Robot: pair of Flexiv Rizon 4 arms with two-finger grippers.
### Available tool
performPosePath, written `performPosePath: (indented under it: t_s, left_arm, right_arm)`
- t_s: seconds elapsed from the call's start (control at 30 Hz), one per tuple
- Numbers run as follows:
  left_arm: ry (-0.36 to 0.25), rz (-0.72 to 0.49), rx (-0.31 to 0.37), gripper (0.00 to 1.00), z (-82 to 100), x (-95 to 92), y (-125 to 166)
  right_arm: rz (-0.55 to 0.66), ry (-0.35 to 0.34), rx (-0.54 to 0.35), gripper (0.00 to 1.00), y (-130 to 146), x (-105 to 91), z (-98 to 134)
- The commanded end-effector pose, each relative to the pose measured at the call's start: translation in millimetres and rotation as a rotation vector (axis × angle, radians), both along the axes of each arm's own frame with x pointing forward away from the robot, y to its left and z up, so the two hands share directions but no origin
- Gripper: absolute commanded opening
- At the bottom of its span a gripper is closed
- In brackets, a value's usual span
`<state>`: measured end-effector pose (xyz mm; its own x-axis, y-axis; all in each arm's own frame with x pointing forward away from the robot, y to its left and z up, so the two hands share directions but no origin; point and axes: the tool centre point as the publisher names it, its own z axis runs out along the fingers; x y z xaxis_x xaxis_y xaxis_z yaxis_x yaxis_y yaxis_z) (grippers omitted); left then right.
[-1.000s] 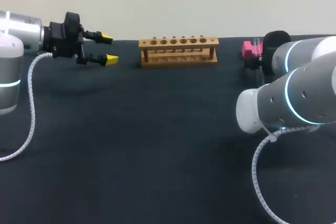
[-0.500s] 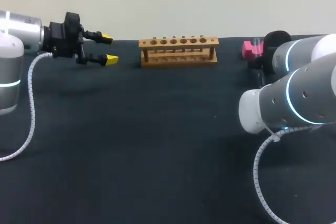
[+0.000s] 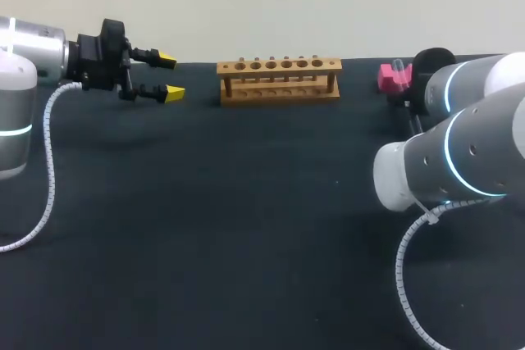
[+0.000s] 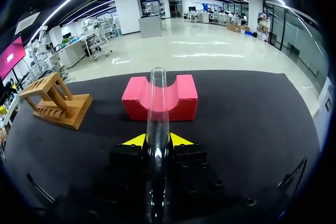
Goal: Grasp the test tube, adjust it, and insert it.
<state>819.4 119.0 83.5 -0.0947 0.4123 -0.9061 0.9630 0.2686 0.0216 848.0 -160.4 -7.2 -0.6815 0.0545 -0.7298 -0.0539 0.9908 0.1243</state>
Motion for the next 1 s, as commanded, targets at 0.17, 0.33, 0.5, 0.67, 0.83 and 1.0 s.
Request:
performPosePath:
  t_s: [0.17, 0.33, 0.5, 0.67, 0.83, 1.0]
  left_arm:
    - [-0.005, 0.001, -0.003, 1.0, -0.9, -1.4, 1]
    - [-0.005, 0.001, -0.003, 1.0, -0.9, -1.4, 1]
    - [-0.005, 0.001, -0.003, 1.0, -0.9, -1.4, 1]
    - [-0.005, 0.001, -0.003, 1.0, -0.9, -1.4, 1]
    - [-0.005, 0.001, -0.003, 1.0, -0.9, -1.4, 1]
    - [-0.005, 0.001, -0.003, 1.0, -0.9, -1.4, 1]
  right_arm:
    - [-0.1, 0.016, -0.046, 0.0, 14, -12.4, 20]
    - [-0.156, 0.019, -0.059, 0.0, 24, -17.4, 34]
    - [-0.247, 0.013, -0.084, 0.0, 37, -22.1, 51]
    - [-0.326, 0.003, -0.126, 0.0, 56, -27.4, 69]
    - [-0.38, -0.004, -0.152, 0.0, 76, -36.8, 82]
    - [-0.403, 0.016, -0.187, 0.0, 95, -46.0, 86]
